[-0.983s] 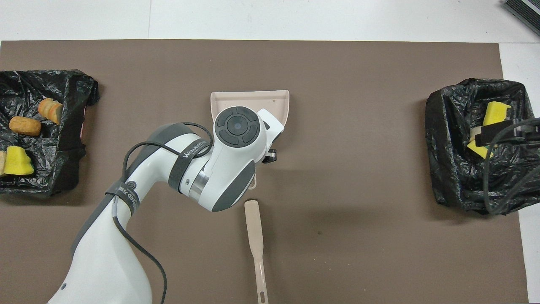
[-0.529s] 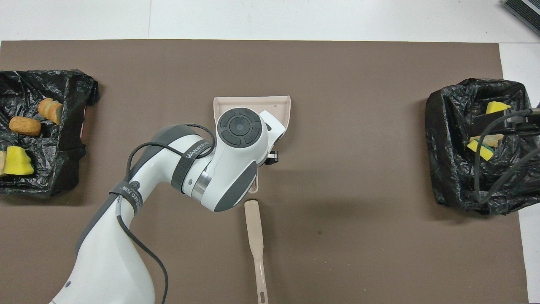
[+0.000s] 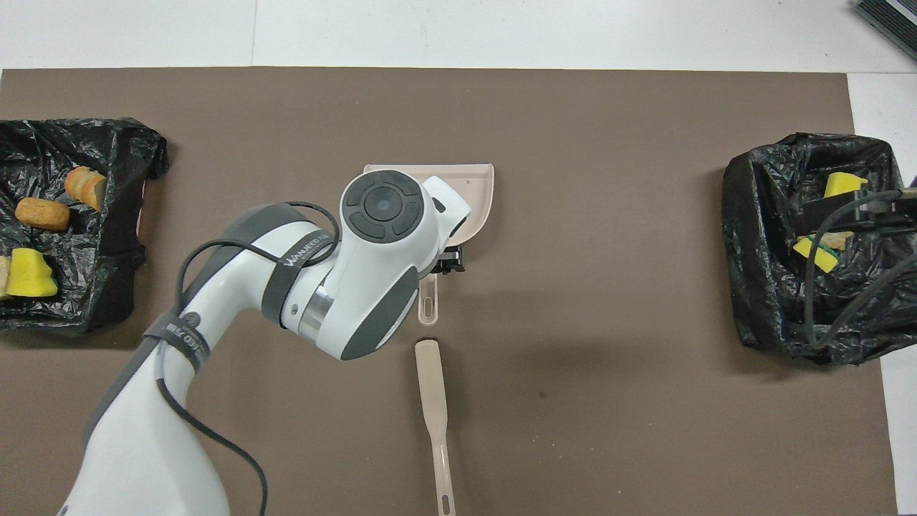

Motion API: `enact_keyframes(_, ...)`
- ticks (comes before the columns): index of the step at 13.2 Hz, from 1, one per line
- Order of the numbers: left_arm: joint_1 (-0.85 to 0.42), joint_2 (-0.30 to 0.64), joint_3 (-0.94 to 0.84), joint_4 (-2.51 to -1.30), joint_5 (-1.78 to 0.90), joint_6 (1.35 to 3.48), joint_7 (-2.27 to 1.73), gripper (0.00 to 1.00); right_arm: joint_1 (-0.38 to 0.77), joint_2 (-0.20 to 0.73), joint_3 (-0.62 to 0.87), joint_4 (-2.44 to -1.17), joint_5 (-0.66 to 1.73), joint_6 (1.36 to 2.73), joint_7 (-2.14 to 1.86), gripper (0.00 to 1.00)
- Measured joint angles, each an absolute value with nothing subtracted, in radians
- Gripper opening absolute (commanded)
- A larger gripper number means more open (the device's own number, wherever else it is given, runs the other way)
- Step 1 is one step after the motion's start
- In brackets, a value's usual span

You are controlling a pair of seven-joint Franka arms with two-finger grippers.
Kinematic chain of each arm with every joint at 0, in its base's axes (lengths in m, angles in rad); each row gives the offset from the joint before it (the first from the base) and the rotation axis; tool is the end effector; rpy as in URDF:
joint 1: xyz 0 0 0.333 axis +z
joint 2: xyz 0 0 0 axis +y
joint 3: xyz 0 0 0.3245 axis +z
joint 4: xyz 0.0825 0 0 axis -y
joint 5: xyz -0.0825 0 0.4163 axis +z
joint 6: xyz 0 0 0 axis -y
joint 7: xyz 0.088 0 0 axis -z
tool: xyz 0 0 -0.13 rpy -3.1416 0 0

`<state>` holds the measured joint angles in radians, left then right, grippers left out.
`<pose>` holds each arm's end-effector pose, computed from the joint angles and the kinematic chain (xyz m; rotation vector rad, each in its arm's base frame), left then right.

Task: Sweep and dump trash in bin
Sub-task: 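Release the dustpan and withdraw the left gripper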

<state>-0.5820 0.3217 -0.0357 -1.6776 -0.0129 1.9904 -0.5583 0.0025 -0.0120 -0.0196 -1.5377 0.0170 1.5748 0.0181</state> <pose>0.5553 -0.3936 0.3862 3.1260 -0.0818 -0.0313 0.5850 -0.0079 0.6341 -3.1229 0.0544 -0.0767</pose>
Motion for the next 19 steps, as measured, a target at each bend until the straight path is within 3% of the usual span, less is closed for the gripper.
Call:
enact_keyframes(10,-0.210,-0.051,-0.019,-1.675,-0.013,1.696,-0.010,1.00,0.002,-0.017,-0.020,-1.544,0.017,1.575,0.018,1.00)
enact_keyframes(15,-0.148,-0.073,-0.013,-1.531,-0.014,1.505,0.078,1.00,0.002,-0.018,-0.020,-1.544,0.017,1.575,0.018,1.00)
enact_keyframes(19,-0.137,-0.069,-0.013,-1.520,-0.017,1.479,0.094,1.00,0.002,-0.018,-0.020,-1.544,0.017,1.575,0.018,1.00)
